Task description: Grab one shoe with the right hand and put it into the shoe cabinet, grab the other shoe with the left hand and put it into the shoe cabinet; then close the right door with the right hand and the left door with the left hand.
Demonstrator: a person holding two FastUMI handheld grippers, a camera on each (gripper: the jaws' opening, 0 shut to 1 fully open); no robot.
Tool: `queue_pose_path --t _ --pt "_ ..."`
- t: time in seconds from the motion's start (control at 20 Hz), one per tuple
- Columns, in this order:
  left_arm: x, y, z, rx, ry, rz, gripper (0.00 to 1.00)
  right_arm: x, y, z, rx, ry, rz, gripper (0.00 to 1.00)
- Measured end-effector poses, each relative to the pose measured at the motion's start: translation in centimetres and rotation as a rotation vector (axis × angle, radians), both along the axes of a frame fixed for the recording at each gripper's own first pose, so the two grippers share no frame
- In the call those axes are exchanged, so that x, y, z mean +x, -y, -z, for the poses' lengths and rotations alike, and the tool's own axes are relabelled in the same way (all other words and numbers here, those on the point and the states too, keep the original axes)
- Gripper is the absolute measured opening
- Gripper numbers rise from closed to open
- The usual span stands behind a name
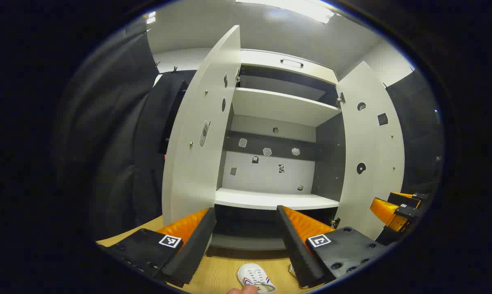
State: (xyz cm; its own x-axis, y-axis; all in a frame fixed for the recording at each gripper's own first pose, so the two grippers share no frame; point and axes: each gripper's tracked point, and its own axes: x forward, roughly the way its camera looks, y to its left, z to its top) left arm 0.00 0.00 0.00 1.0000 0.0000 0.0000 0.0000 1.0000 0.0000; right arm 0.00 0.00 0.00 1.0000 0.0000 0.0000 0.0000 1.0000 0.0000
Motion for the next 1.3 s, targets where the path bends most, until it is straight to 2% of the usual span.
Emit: queue_pose_path --t 0.15,0.2,0.25,0.3,0.4,0.55,0.65,0.85,1.1,1.3 --pt "0.2 -0.1 0.0 0.009 0.003 0.003 0.96 0.1 -0.4 -0.4 -0.012 0.01 -0.003 0.94" --pt "0.3 -0.1 -0.1 0.011 0.006 0.002 0.94 0.1 -0.5 -0.4 -0.015 0.01 -0.004 0.94" --pt "0.3 -0.1 -0.1 0.011 0.009 0.002 0.96 0.1 -0.6 -0.7 -0.016 0.015 -0.005 0.9" --pt "0.3 -0.1 -0.1 0.009 0.008 0.005 0.94 0.2 -0.7 -0.8 -0.016 0.02 -0.008 0.94" --pt "0.5 -0.2 0.2 0.015 -0.003 0.006 0.96 0.5 -0.9 -1.0 -0.021 0.025 -0.012 0.94" --pt "0.6 -0.5 0.3 0.022 -0.01 0.004 0.96 1.2 -1.0 1.1 -0.065 -0.023 -0.021 0.94" --pt "0.6 -0.8 0.4 0.025 -0.012 -0.004 0.96 1.7 -1.9 4.0 -0.074 -0.091 -0.049 0.94" --pt "0.1 -1.3 0.6 0.017 -0.018 -0.018 0.96 1.8 -2.5 13.8 -0.102 -0.307 -0.072 0.94" --pt "-0.9 -2.3 1.4 0.016 -0.045 -0.043 0.96 -0.6 -1.8 26.4 -0.161 -0.591 -0.098 0.88" --pt "-1.8 -3.3 2.3 0.001 -0.071 -0.063 0.96 -2.6 0.3 32.2 -0.221 -0.743 -0.059 0.87"
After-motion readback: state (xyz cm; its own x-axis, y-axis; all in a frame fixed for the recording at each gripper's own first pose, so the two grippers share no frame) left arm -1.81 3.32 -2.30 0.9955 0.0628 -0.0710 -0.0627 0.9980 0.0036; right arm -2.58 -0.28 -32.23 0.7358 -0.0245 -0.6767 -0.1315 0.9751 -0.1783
